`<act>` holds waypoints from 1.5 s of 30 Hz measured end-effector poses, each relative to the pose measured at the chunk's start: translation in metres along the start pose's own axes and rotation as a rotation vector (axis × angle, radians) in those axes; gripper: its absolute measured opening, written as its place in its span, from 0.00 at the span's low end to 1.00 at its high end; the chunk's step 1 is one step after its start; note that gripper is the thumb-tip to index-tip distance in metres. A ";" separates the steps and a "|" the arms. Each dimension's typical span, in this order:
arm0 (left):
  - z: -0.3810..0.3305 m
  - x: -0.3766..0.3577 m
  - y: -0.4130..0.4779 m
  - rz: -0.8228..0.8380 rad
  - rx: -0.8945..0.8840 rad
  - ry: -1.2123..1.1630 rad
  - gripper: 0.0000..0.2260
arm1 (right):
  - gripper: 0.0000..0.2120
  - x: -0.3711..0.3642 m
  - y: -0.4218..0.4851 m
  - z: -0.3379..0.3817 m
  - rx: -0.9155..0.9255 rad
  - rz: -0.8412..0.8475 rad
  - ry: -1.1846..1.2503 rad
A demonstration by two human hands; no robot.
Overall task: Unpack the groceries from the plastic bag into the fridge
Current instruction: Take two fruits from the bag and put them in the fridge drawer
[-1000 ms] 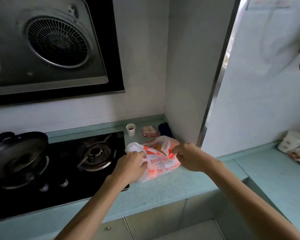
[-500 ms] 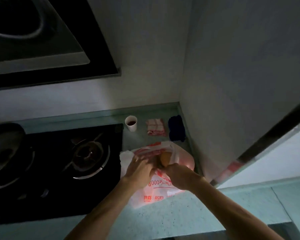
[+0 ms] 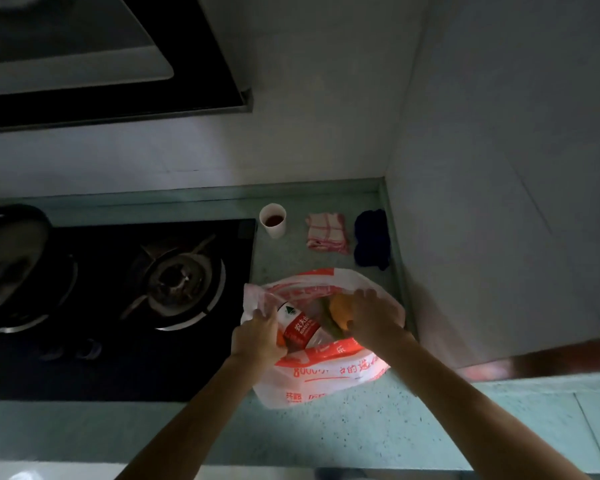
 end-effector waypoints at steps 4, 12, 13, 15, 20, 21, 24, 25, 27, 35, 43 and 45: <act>0.015 -0.025 0.003 0.109 0.109 -0.054 0.40 | 0.19 -0.023 0.021 0.008 0.052 -0.009 -0.024; 0.024 -0.040 0.001 0.168 0.079 -0.049 0.29 | 0.11 -0.056 0.036 0.011 -0.059 0.134 -0.063; 0.025 -0.035 -0.001 0.123 0.081 -0.067 0.29 | 0.10 -0.054 0.037 0.010 -0.043 0.112 -0.045; 0.025 -0.019 -0.007 -0.014 0.066 -0.132 0.32 | 0.13 -0.049 0.036 0.007 -0.023 0.071 0.029; 0.022 0.037 -0.032 -0.330 0.007 -0.490 0.37 | 0.28 -0.018 0.010 0.005 -0.007 0.035 0.165; 0.022 0.044 -0.038 -0.353 0.012 -0.545 0.37 | 0.22 -0.008 0.003 0.003 0.001 0.000 0.205; 0.020 0.060 -0.061 -0.441 -0.012 -0.678 0.36 | 0.20 0.026 -0.026 -0.005 -0.024 -0.150 0.352; 0.019 0.063 -0.071 -0.472 -0.031 -0.715 0.36 | 0.22 0.034 -0.037 -0.006 -0.017 -0.194 0.396; 0.018 0.070 -0.091 -0.520 -0.066 -0.767 0.37 | 0.23 0.048 -0.063 -0.008 0.007 -0.273 0.511; 0.018 0.079 -0.202 -0.659 -0.215 -0.949 0.30 | 0.34 0.048 -0.194 -0.017 -0.044 -0.221 1.024; 0.002 0.074 -0.320 -0.666 -0.304 -1.134 0.28 | 0.38 0.051 -0.309 0.006 0.118 -0.248 0.852; -0.001 0.070 -0.348 -0.662 -0.287 -1.185 0.24 | 0.38 0.053 -0.334 0.009 0.170 -0.244 0.905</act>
Point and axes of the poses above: each hand's wrist, its own y-axis towards the middle knuckle, its own x-axis out of the back of the hand, z = x × y, the point moved 9 cm from there along y, towards the middle knuckle, and after that the axes turned 11 degrees about -x, right-handed, at the moved point
